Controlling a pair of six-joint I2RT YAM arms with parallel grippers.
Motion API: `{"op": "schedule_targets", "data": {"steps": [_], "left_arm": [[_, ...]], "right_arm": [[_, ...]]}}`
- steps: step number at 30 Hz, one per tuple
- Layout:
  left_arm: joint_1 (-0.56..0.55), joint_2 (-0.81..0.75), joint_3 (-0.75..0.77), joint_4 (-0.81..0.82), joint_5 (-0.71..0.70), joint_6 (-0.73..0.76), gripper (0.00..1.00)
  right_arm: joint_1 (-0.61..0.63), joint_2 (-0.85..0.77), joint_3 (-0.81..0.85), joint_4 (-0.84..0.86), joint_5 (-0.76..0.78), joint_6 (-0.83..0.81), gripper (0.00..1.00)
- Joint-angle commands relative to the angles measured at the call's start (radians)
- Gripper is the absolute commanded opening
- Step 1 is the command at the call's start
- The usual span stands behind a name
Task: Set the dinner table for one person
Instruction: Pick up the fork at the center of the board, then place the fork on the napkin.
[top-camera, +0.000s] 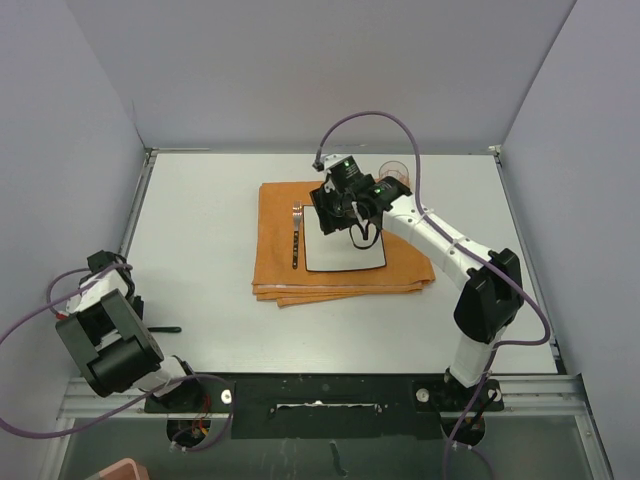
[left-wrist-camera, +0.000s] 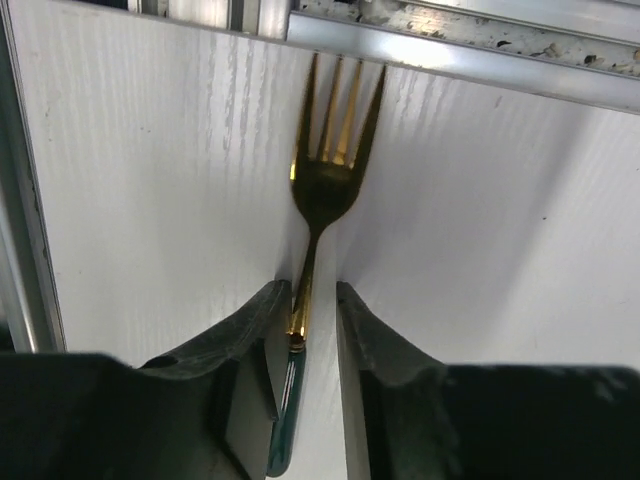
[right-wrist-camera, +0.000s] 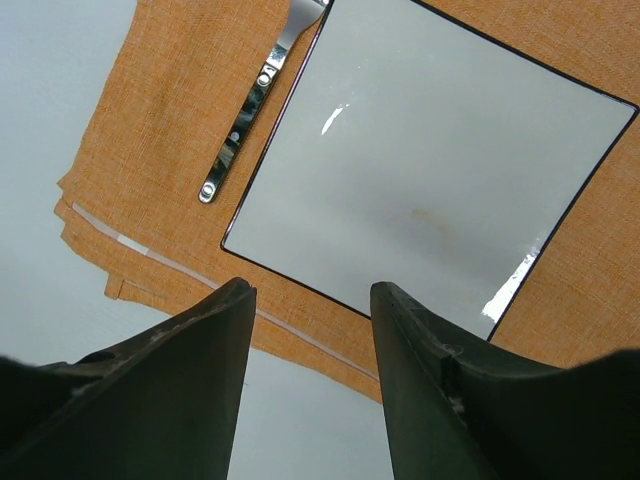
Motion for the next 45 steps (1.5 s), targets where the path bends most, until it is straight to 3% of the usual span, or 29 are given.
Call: {"op": "schedule_targets", "data": {"steps": [1, 5, 16, 26, 31, 37, 45], "left_arm": [[0.015, 0.104, -0.010, 0.013, 0.010, 0.028, 0.19], [0.019, 0.113, -0.008, 0.014, 0.012, 0.038, 0.00], [0.000, 0.082, -0.009, 0.039, 0.050, 0.070, 0.00], [-0.225, 0.014, 0.129, 0.129, 0.142, 0.305, 0.00], [-0.377, 0.072, 0.252, 0.072, 0.058, 0.349, 0.00], [-0.458, 0.062, 0.343, 0.118, 0.062, 0.486, 0.00], [-0.606, 0.164, 0.531, 0.132, 0.237, 0.653, 0.00]], "right_arm": [[0.008, -0.030, 0.029, 0.042, 0.054, 0.005, 0.50], [0.007, -0.039, 0.037, 0.051, 0.068, 0.005, 0.49], [0.008, -0.056, 0.023, 0.058, 0.106, 0.021, 0.49], [0.005, -0.076, -0.022, 0.082, 0.126, 0.038, 0.49], [0.006, -0.086, -0.029, 0.086, 0.132, 0.041, 0.49], [-0.005, -0.120, -0.060, 0.095, 0.157, 0.042, 0.49], [-0.037, -0.181, -0.105, 0.135, 0.185, 0.064, 0.49]]}}
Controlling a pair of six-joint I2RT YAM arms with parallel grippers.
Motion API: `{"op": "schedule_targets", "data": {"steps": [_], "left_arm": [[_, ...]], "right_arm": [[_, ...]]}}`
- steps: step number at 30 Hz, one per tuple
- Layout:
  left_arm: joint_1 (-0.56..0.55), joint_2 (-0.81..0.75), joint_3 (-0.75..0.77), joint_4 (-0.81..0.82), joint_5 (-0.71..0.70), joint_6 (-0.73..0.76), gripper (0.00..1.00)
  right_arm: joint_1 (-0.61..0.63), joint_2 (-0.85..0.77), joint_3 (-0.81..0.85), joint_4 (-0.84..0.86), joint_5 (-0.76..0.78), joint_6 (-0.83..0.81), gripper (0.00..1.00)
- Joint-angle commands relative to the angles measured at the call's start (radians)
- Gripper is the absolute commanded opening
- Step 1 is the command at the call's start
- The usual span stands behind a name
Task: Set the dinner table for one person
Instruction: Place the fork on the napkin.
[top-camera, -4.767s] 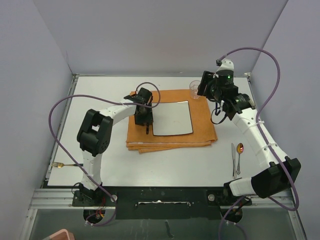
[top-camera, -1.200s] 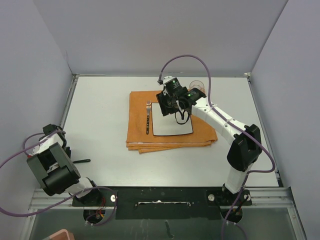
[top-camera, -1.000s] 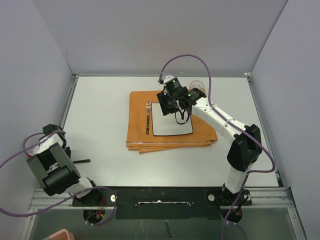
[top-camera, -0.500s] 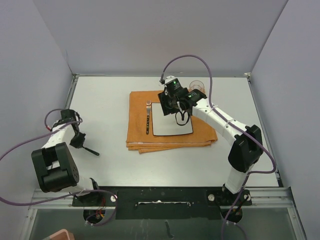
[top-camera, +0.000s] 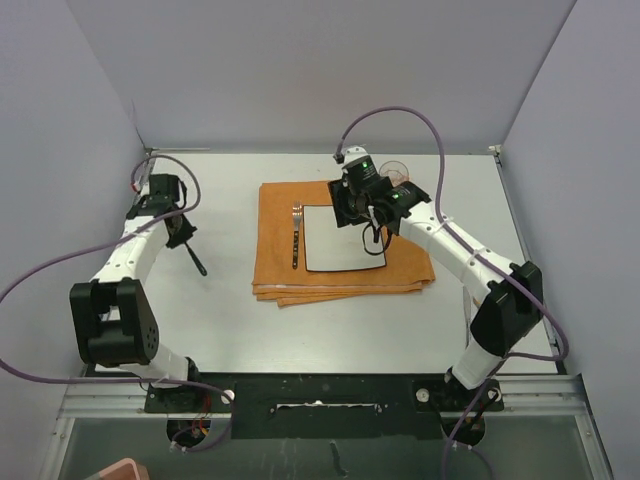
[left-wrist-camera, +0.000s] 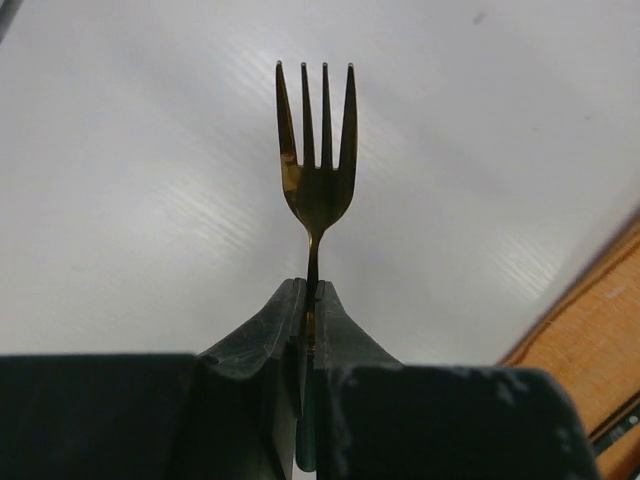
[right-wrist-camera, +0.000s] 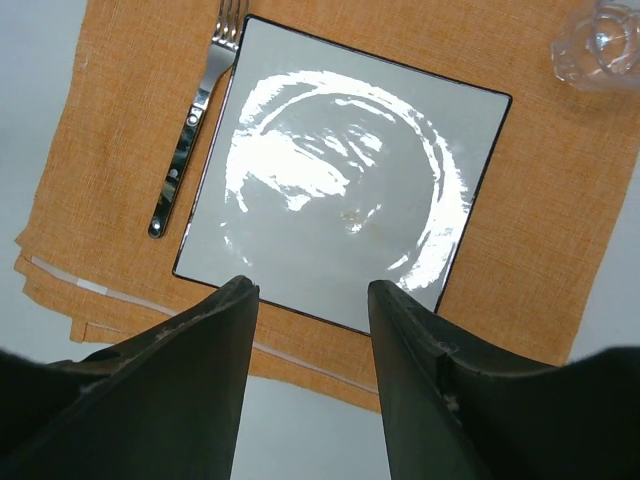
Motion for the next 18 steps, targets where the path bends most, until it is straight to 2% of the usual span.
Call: {"op": "schedule_targets", "data": {"steps": [1, 6, 11, 15, 18], "left_arm": [[-0.101, 0.066, 0.135, 0.066, 0.140, 0.149, 0.00], [-0.229, 0.154, 0.252, 0.104, 0.276, 0.219, 0.00], [-0.320, 0.274, 0.382, 0.062, 0.316, 0.243, 0.00], [-0.360, 0.332, 0.402, 0.076, 0.316, 0.240, 0.00], [-0.383, 0.363, 0.384, 0.120, 0.394, 0.230, 0.00]], "right_arm": [[-0.024, -0.080, -0.013, 0.072, 0.045, 0.025, 0.49], [-0.043, -0.124, -0.060, 0.093, 0.056, 0.042, 0.49], [-0.074, -0.172, -0.119, 0.106, 0.054, 0.057, 0.49], [-0.099, -0.207, -0.147, 0.108, 0.053, 0.062, 0.49], [-0.113, -0.224, -0.158, 0.107, 0.054, 0.062, 0.49]]}}
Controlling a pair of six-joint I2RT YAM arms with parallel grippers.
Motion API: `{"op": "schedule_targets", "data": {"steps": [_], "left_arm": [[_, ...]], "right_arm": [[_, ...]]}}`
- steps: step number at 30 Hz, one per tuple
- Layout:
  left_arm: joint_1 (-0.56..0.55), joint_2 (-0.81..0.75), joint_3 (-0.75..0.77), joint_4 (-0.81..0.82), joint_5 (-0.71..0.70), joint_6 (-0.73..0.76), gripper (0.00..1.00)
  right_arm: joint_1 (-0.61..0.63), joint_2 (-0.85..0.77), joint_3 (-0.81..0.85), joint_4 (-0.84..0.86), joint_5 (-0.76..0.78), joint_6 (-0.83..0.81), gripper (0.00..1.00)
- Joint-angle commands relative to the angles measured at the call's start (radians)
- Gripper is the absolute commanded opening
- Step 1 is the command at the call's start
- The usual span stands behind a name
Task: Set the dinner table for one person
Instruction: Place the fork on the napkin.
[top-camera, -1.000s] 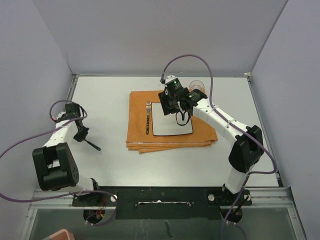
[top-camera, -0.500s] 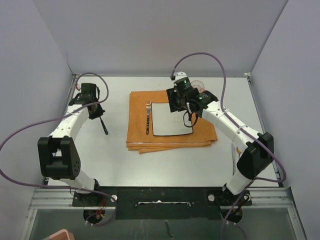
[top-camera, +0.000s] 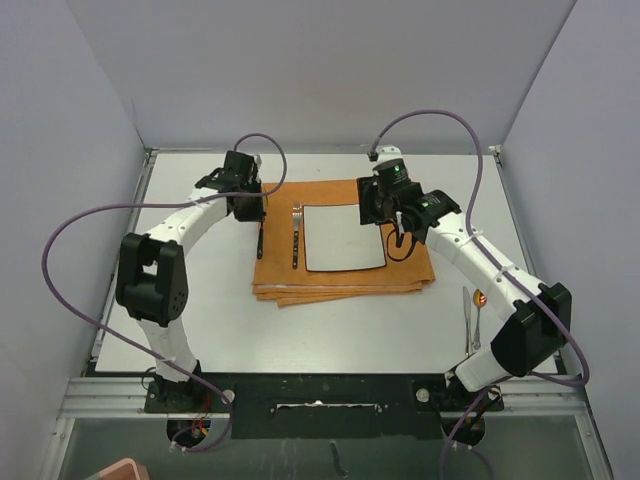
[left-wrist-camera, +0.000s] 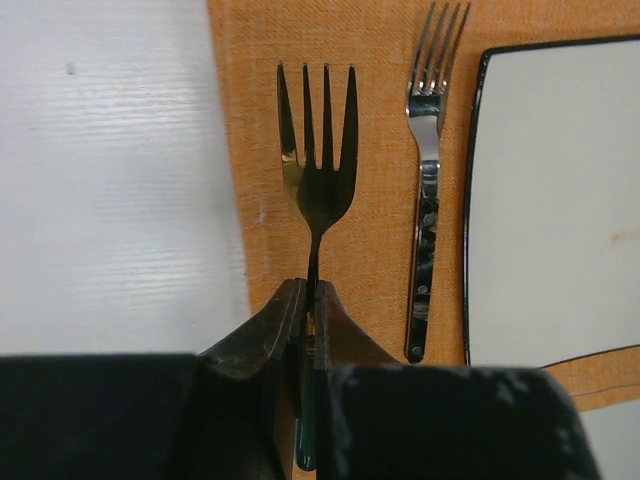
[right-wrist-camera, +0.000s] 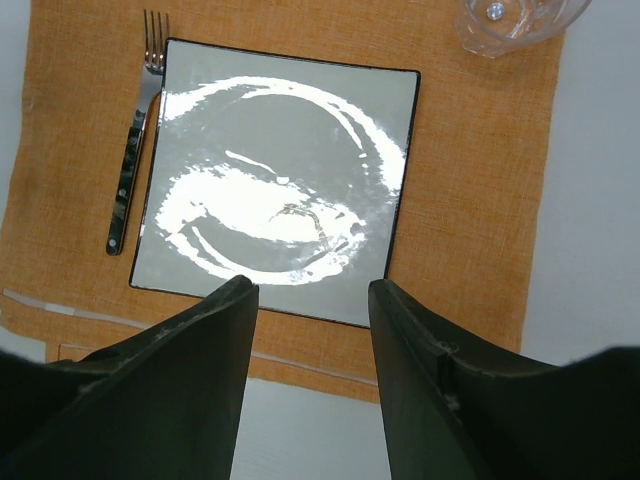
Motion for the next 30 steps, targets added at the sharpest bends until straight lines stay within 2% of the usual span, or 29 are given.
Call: {"op": "schedule_targets", "data": {"steps": [1, 4, 9, 12, 15, 18, 21, 30], "left_arm": [[-0.025, 0.048, 0.020, 0.096, 0.126, 0.010, 0.00], [-0.048, 0.061, -0.027, 0.199, 0.262, 0.009, 0.00], [-0.047, 0.088, -0.107, 0.423, 0.489, -0.076, 0.00], [-0.031, 0.121, -0.155, 0.529, 0.579, -0.141, 0.00], [0.011, 0.155, -0.254, 0.776, 0.700, -0.272, 0.00], [0.050, 0.169, -0.331, 0.928, 0.735, -0.368, 0.00], [0.090, 0.169, -0.373, 0.992, 0.745, -0.411, 0.00], [0.148, 0.195, -0.381, 1.041, 0.784, -0.459, 0.00]], "right_arm": [[-0.024, -0.066, -0.006, 0.049, 0.025, 0.014, 0.49], [-0.038, -0.073, -0.011, 0.048, 0.021, 0.014, 0.49], [-0.051, -0.071, -0.013, 0.047, 0.019, 0.014, 0.49], [-0.059, -0.069, -0.012, 0.047, 0.017, 0.011, 0.49], [-0.068, -0.070, -0.008, 0.046, 0.013, 0.005, 0.49], [-0.080, -0.069, -0.003, 0.041, 0.010, -0.003, 0.49], [-0.098, -0.069, -0.006, 0.044, -0.001, -0.007, 0.49], [-0.109, -0.043, 0.016, 0.052, -0.020, -0.021, 0.49]]}}
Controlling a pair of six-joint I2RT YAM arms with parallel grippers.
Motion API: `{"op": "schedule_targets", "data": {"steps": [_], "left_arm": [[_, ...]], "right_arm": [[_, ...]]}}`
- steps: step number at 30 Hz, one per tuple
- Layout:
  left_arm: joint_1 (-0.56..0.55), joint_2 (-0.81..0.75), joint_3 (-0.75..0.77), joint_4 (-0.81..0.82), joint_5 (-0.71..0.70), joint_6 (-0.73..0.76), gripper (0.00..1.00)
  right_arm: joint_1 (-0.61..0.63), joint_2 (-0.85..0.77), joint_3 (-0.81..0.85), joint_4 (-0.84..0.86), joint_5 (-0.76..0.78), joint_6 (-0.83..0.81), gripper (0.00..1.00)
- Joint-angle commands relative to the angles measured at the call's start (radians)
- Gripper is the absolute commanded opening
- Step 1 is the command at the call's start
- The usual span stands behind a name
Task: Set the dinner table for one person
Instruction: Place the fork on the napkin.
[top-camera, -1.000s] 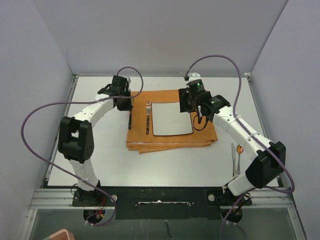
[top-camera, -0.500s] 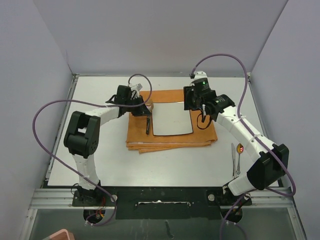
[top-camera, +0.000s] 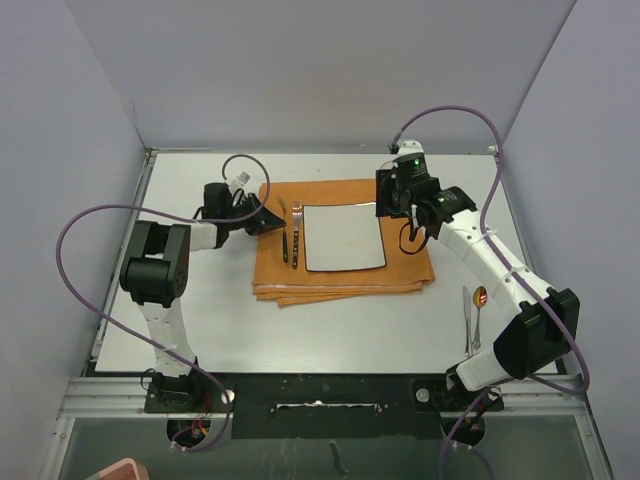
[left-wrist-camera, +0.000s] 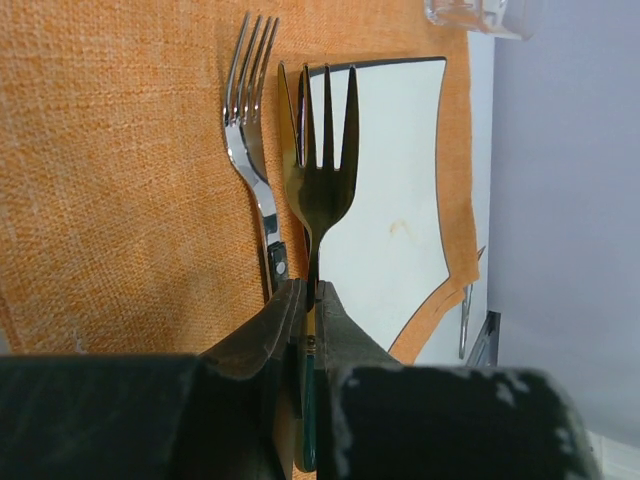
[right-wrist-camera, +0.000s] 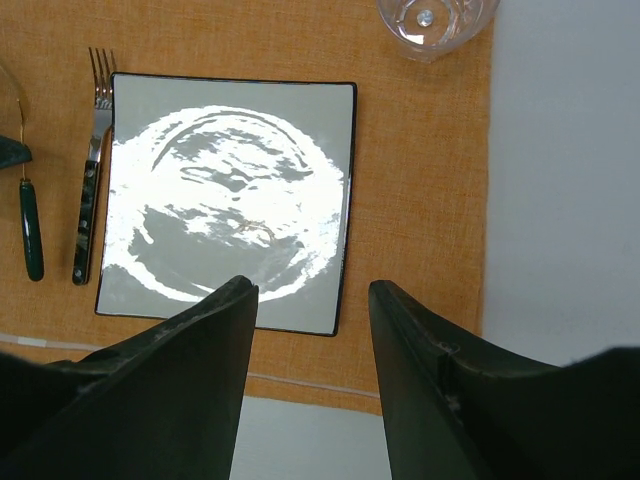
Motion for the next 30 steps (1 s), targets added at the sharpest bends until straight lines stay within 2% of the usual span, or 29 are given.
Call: {"op": "schedule_targets", "data": {"steps": [1, 8, 10, 14, 17, 22, 25, 28, 30], "left_arm": [[0.010, 0.039, 0.024, 0.113, 0.074, -0.036, 0.00], [0.010, 0.073, 0.052, 0.056, 0.081, -0.019, 0.00], [0.010, 0.073, 0.065, -0.005, 0.063, 0.015, 0.08], [0.008, 0.054, 0.090, -0.131, -0.004, 0.089, 0.34], [0.008, 0.034, 0.122, -0.243, -0.076, 0.143, 0.44], [-0.004, -0.045, 0.178, -0.425, -0.224, 0.257, 0.47], [-0.041, -0.117, 0.234, -0.575, -0.378, 0.340, 0.48], [-0.086, -0.126, 0.329, -0.776, -0.550, 0.362, 0.47], [-0.103, -0.121, 0.362, -0.851, -0.550, 0.344, 0.43]], "right_arm": [[-0.004, -0.003, 0.032, 0.051, -0.010, -0.017, 0.49], [-0.015, 0.010, 0.044, 0.052, -0.023, -0.023, 0.49], [-0.018, 0.012, 0.046, 0.053, -0.028, -0.027, 0.49], [-0.023, 0.018, 0.048, 0.056, -0.037, -0.027, 0.49], [-0.025, 0.021, 0.045, 0.059, -0.044, -0.025, 0.49], [-0.024, 0.018, 0.040, 0.064, -0.048, -0.021, 0.49], [-0.024, 0.011, 0.031, 0.074, -0.049, -0.017, 0.49], [-0.024, 0.006, 0.022, 0.081, -0.052, -0.006, 0.49], [-0.024, 0.003, 0.016, 0.085, -0.056, -0.002, 0.49]]}}
